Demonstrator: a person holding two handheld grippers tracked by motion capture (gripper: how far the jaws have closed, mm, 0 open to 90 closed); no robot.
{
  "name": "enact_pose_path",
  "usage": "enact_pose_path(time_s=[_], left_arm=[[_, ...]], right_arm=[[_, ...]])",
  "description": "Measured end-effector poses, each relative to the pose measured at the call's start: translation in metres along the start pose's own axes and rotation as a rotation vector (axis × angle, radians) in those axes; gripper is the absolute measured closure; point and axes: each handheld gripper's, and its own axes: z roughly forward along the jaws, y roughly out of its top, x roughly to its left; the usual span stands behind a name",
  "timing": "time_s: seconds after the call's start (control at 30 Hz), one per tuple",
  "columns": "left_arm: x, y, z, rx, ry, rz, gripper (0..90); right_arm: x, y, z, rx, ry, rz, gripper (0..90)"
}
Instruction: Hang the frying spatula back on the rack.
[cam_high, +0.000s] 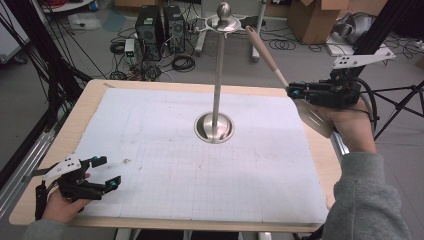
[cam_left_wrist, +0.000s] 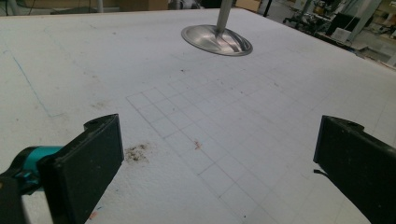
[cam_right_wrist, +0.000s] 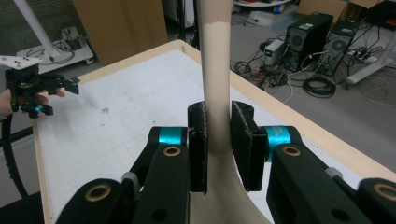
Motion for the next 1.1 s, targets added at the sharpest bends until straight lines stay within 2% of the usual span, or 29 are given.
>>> enact_pose_path(time_s=[0.63, 1.1], left_arm=[[0.0, -0.001, 0.0, 0.002, 0.001, -0.004, 2.0], [-0.001, 0.0, 0.0, 0.001, 0.003, -0.003, 2.0]], right_arm=[[0.003, -0.004, 0.015, 0.011, 0.03, -0.008, 77.1], [0.005, -0.006, 0.026, 0.032, 0.023, -0.011, 77.1]])
